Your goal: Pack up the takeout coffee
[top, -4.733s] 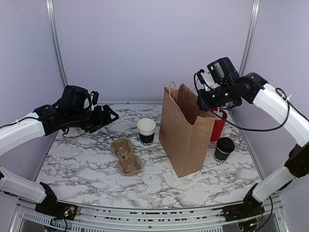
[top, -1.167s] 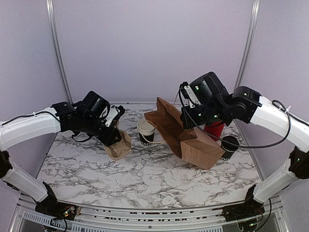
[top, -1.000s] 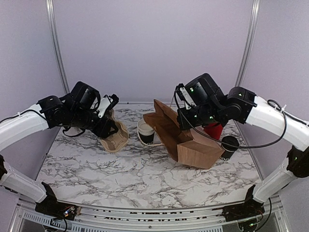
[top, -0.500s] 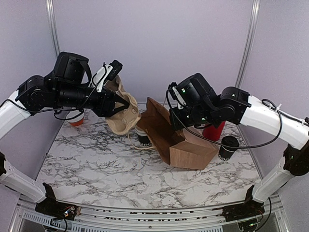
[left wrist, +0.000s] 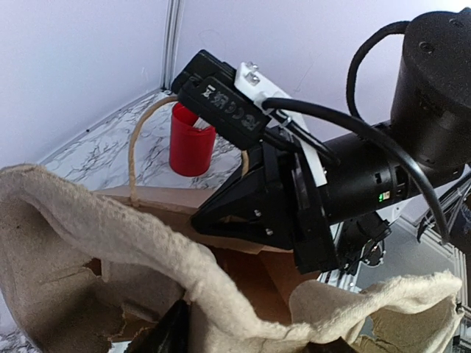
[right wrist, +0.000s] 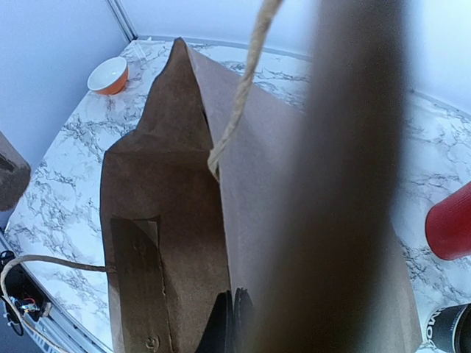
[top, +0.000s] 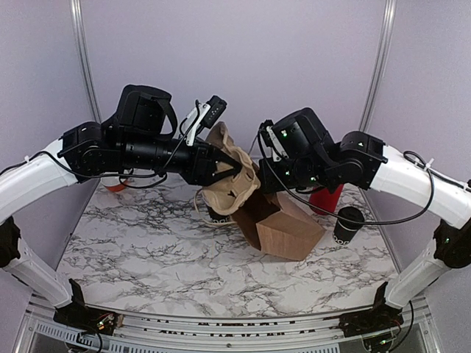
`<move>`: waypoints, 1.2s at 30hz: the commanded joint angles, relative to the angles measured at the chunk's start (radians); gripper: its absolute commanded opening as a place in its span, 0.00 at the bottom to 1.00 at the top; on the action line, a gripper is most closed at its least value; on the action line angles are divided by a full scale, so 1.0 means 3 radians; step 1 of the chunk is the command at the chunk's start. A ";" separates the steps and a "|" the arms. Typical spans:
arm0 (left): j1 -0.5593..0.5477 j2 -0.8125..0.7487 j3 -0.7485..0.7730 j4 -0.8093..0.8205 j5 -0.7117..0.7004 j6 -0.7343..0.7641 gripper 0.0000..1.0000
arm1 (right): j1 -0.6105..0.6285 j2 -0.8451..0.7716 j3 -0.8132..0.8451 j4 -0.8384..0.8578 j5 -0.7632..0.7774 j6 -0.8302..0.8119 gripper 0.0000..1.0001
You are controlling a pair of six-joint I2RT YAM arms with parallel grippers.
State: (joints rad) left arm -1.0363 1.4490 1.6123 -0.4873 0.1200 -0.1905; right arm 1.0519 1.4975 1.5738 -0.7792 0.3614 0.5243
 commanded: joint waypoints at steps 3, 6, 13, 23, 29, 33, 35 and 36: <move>-0.0040 0.0075 -0.0249 0.0611 0.0348 -0.0250 0.49 | 0.0044 -0.0189 -0.0002 0.0178 0.0032 0.0113 0.00; -0.0053 0.0156 -0.0279 0.0687 0.0415 -0.0313 0.49 | 0.0047 -0.0209 -0.0012 0.0175 0.0025 0.0114 0.00; -0.0068 0.0312 -0.0324 0.0726 0.0397 -0.0355 0.49 | 0.0047 -0.0272 -0.0061 0.0174 0.0054 0.0132 0.00; -0.0064 0.0373 -0.0436 0.0569 0.0112 -0.0321 0.49 | 0.0050 -0.0390 -0.0091 0.0142 -0.0009 -0.0022 0.00; -0.0060 0.0433 -0.0310 0.0467 -0.0013 -0.0300 0.49 | 0.0052 -0.0462 -0.0094 0.0030 -0.0084 -0.0181 0.00; -0.0060 0.0492 -0.0169 0.0403 -0.0028 -0.0252 0.49 | 0.0053 -0.0507 -0.0119 -0.0108 -0.0043 -0.0206 0.00; -0.0063 0.0533 -0.0110 0.0392 -0.0042 -0.0237 0.49 | 0.0055 -0.0535 -0.0136 -0.0138 -0.0052 -0.0213 0.00; -0.0066 0.0556 -0.0082 0.0378 -0.0057 -0.0231 0.49 | 0.0056 -0.0548 -0.0145 -0.0143 -0.0061 -0.0213 0.00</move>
State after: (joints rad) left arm -1.0523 1.5898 1.5333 -0.3378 0.1322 -0.2813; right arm 1.0561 1.3777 1.5307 -0.8021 0.3492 0.4770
